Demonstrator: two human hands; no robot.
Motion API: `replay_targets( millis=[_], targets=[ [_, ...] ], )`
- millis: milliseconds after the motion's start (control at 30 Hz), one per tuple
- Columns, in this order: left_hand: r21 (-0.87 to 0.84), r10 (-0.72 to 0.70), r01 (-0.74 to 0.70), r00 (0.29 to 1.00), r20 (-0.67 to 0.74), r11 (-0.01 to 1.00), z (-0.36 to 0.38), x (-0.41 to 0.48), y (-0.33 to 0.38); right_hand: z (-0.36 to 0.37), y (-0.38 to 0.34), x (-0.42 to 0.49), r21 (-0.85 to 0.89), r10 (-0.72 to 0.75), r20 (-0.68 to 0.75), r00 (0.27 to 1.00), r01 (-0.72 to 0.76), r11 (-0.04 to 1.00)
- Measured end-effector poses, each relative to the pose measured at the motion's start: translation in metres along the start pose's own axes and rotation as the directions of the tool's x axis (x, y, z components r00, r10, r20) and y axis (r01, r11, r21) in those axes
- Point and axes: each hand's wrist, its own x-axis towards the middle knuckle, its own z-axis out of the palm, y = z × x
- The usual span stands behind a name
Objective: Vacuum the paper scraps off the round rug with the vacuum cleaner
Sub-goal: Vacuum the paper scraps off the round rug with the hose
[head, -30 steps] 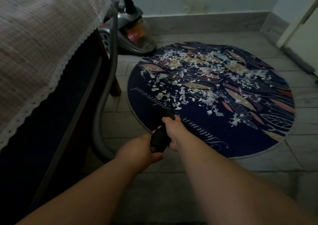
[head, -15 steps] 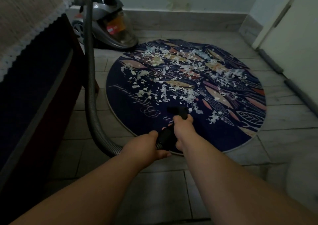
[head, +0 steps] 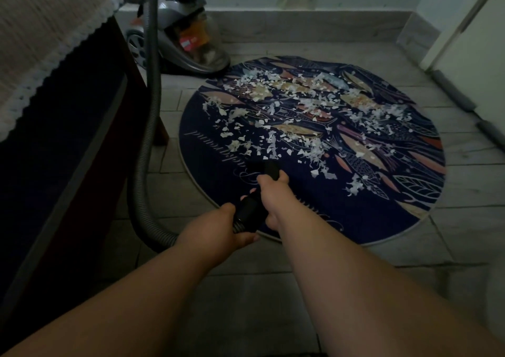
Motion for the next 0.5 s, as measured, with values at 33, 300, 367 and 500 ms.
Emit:
replay_targets(
  millis=[33, 300, 367, 500],
  targets=[
    [0.005, -0.001, 0.001, 1.000, -0.008, 1.000, -0.002, 0.000, -0.001, 0.002, -0.001, 0.000, -0.003, 0.004, 0.011, 1.000, -0.004, 1.000],
    [0.003, 0.044, -0.044, 0.999, 0.030, 0.999, -0.001, 0.005, 0.010, -0.012, -0.007, -0.007, 0.033, 0.022, -0.048, 0.999, -0.020, 0.999],
    [0.004, 0.067, -0.068, 0.997, 0.048, 0.998, 0.000, 0.006, 0.018, -0.021, -0.007, -0.014, 0.031, 0.022, -0.118, 0.993, -0.018, 0.999],
    [0.037, 0.159, -0.162, 0.984, 0.074, 0.986, 0.002, 0.005, 0.040, -0.050, -0.012, -0.033, 0.129, -0.005, -0.228, 0.974, 0.035, 0.991]
  ],
)
